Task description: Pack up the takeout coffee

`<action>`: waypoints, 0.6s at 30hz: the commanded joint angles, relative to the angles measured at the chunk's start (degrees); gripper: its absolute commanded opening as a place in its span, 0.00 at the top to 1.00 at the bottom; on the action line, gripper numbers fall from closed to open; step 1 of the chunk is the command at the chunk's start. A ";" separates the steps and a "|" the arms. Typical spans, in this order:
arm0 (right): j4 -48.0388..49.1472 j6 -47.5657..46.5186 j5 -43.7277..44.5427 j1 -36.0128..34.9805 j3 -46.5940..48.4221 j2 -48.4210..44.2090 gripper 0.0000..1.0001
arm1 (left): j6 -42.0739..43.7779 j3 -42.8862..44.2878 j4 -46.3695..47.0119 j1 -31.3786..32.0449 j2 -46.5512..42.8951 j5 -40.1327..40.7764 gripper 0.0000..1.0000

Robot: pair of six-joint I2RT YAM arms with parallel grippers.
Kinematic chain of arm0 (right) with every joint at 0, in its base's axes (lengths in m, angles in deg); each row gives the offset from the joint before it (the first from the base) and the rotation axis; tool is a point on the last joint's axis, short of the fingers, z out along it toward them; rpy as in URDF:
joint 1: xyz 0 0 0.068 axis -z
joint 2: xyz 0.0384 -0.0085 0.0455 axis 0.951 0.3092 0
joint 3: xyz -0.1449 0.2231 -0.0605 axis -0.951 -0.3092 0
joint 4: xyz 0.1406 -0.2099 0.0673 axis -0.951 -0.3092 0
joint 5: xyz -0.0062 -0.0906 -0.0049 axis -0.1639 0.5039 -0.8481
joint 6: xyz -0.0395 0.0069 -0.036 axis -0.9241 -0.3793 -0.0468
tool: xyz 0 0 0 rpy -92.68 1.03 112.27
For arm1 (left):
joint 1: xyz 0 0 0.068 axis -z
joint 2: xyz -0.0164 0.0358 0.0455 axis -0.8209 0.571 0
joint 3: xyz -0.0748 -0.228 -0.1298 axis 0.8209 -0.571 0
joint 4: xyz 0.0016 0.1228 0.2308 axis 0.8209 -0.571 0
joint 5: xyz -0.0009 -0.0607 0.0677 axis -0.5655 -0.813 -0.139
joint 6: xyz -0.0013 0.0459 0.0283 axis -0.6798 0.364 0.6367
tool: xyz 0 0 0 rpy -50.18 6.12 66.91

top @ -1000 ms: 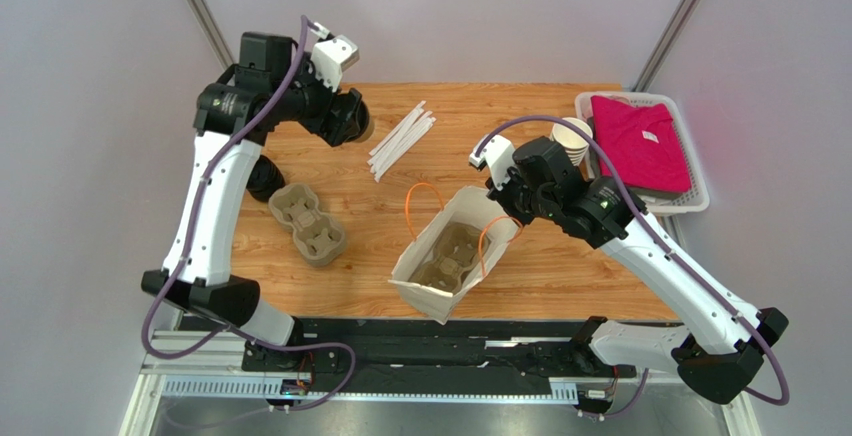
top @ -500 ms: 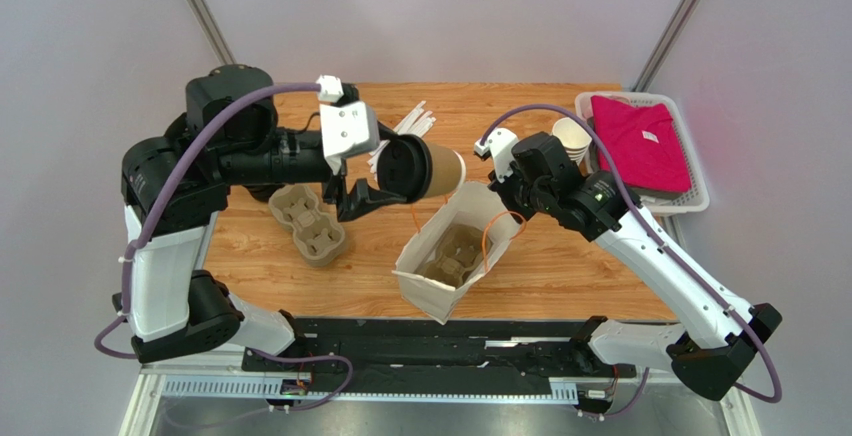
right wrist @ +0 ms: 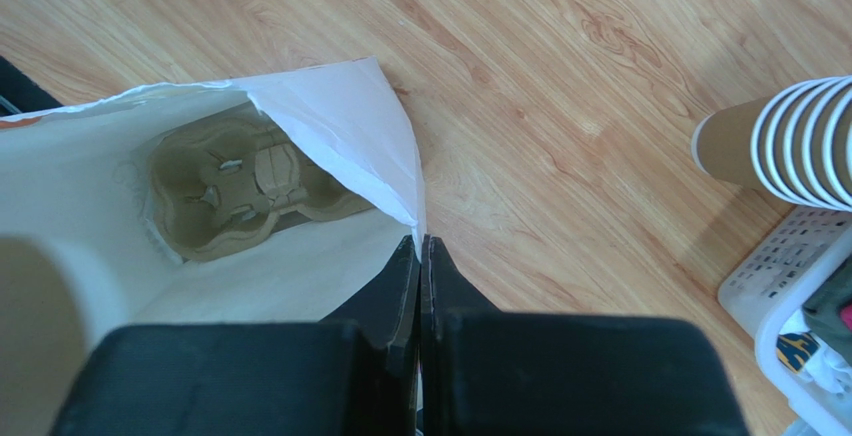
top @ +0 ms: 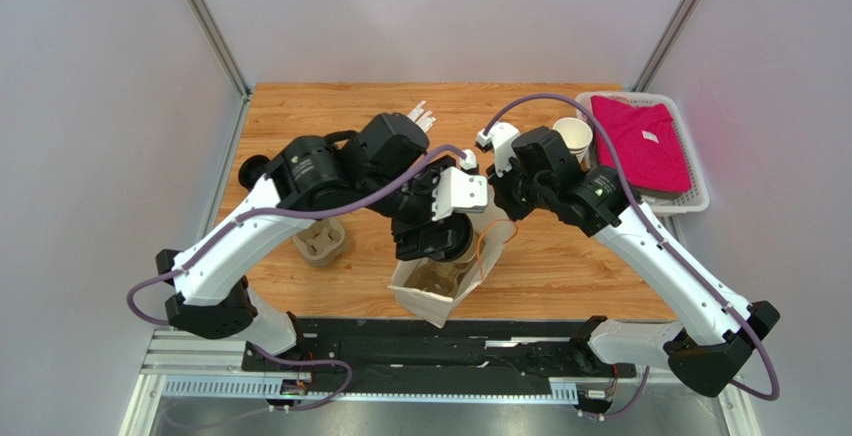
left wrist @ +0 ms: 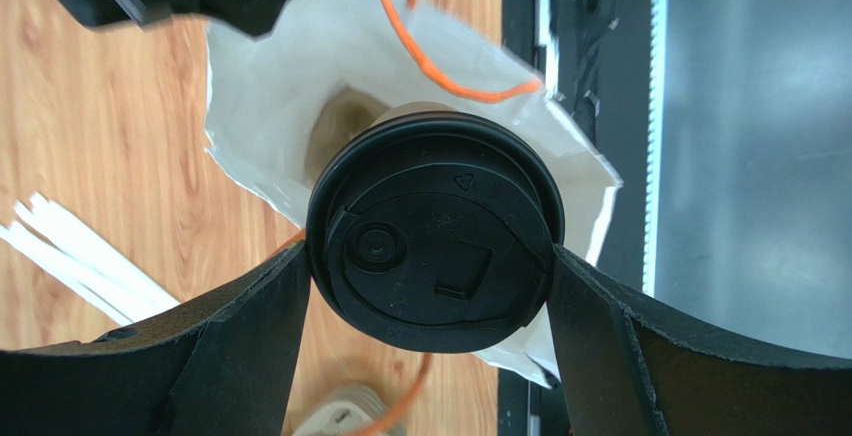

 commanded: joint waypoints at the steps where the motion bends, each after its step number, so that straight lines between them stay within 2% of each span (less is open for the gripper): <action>1: -0.03 1.75 -4.37 0.17 1.20 -2.02 1.00 | 1.56 -4.57 3.11 0.21 0.22 4.20 0.74; 6: -0.38 2.19 -7.27 0.17 0.33 -2.81 1.00 | 4.46 -9.85 7.15 0.30 0.67 5.17 0.75; 14: -5.03 1.93 -15.70 0.17 -2.13 -5.62 1.00 | 7.72 -25.14 15.59 0.30 -3.02 5.17 0.75; 17: -10.39 0.18 -20.89 0.17 -2.75 -7.38 0.94 | 8.60 -27.96 17.53 0.30 -4.96 4.73 0.76; 18: -11.62 -0.96 -21.42 0.17 -2.58 -7.55 0.87 | 8.86 -28.23 17.88 0.30 -5.74 4.21 0.76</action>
